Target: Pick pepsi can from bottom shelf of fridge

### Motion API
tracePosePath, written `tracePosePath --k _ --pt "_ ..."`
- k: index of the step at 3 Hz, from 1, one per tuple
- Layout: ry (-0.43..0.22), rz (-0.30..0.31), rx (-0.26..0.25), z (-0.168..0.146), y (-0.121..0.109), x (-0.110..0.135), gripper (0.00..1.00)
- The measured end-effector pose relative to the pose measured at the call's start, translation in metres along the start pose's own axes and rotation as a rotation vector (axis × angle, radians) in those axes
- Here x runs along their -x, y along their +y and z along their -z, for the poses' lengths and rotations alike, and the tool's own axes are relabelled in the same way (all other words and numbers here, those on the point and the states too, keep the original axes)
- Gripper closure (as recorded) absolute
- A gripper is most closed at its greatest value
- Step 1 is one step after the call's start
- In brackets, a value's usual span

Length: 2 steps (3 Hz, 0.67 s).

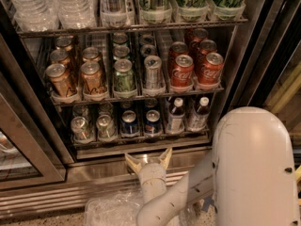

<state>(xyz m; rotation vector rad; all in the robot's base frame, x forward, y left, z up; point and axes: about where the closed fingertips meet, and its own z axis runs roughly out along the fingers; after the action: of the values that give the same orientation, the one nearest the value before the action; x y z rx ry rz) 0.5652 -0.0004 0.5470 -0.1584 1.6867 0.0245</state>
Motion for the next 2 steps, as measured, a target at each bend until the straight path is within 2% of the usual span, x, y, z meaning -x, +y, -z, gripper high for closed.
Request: tracePosePath --k 1,2 --pt "-0.068 0.019 -0.048 -0.0091 0.0063 0.0004 0.00" --pt "-0.068 0.019 -0.048 -0.0091 0.0063 0.0004 0.00"
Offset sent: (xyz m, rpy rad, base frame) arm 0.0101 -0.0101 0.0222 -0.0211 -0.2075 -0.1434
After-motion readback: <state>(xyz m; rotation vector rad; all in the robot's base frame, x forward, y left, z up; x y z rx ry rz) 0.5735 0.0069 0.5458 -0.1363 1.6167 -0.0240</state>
